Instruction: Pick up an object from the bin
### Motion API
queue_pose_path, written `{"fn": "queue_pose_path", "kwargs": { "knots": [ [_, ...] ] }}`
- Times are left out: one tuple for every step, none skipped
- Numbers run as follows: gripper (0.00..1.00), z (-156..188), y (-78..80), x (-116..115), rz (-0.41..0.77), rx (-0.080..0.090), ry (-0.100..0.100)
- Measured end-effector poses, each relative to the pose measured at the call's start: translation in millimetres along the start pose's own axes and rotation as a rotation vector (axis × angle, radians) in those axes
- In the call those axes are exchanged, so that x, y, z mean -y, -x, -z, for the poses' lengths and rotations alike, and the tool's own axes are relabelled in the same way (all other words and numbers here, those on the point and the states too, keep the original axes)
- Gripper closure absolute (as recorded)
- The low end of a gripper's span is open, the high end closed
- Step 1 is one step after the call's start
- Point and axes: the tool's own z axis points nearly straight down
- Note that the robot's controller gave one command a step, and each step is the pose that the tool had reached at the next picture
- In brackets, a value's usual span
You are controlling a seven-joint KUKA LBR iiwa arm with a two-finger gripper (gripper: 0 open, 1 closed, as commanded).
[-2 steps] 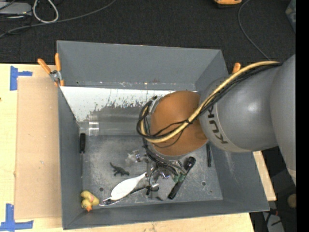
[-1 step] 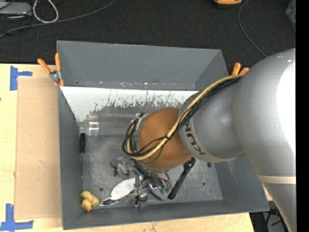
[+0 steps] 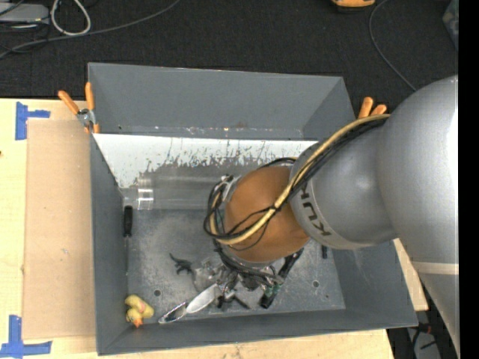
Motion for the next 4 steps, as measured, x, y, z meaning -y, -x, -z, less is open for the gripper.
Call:
{"fn": "queue_pose_path", "kwargs": {
  "knots": [
    [1.0,0.0,0.0,0.1,-0.001,0.0,0.0],
    [1.0,34.7,-2.7,-1.6,-0.002,-0.008,0.003],
    [1.0,60.6,-2.0,-1.5,-0.003,-0.006,0.003],
    [1.0,77.8,-1.5,-1.9,-0.005,-0.004,0.002]
  ]
}}
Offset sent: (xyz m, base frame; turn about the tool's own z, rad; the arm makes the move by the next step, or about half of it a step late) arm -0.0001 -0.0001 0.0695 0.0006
